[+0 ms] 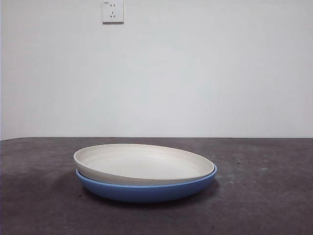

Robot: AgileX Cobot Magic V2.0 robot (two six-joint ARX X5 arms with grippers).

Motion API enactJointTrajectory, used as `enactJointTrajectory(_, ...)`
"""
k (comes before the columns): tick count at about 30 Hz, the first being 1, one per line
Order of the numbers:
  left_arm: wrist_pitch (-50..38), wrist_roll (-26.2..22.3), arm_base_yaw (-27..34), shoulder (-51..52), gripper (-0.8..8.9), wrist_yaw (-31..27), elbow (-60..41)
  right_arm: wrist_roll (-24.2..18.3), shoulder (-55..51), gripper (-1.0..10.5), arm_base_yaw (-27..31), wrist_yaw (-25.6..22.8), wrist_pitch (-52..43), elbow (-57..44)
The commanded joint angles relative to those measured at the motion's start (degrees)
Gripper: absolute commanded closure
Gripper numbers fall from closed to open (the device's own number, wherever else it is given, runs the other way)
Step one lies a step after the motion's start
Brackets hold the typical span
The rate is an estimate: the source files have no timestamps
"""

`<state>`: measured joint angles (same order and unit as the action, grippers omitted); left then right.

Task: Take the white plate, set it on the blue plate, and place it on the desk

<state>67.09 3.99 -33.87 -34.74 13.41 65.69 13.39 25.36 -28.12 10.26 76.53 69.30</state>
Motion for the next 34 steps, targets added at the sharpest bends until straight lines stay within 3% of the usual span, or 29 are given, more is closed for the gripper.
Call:
enactJointTrajectory(1, -0.68, 0.13, -0.28, -0.04, 8.02, -0.11, 0.57, 0.04, 0.17, 9.3, -0.26, -0.22, 2.60, 0.87)
enactJointTrajectory(12, -0.72, 0.13, 0.39, 0.72, 8.02, -0.07, 0.55, 0.04, 0.17, 9.3, -0.26, -0.22, 2.60, 0.87)
enactJointTrajectory(22, -3.89, -0.92, 18.16, 2.64, 8.02, -0.09, -3.74, 0.04, 0.17, 9.3, -0.26, -0.22, 2.60, 0.87)
enactJointTrajectory(26, -16.79, -2.03, 23.06, 6.12, 8.02, -0.09, -13.77, 0.04, 0.17, 9.3, -0.26, -0.22, 2.58, 0.87)
enactJointTrajectory(34, -55.34, -3.23, 29.51, 16.61, 8.02, -0.11, -44.65, 0.04, 0.17, 9.3, -0.26, -0.22, 2.58, 0.87)
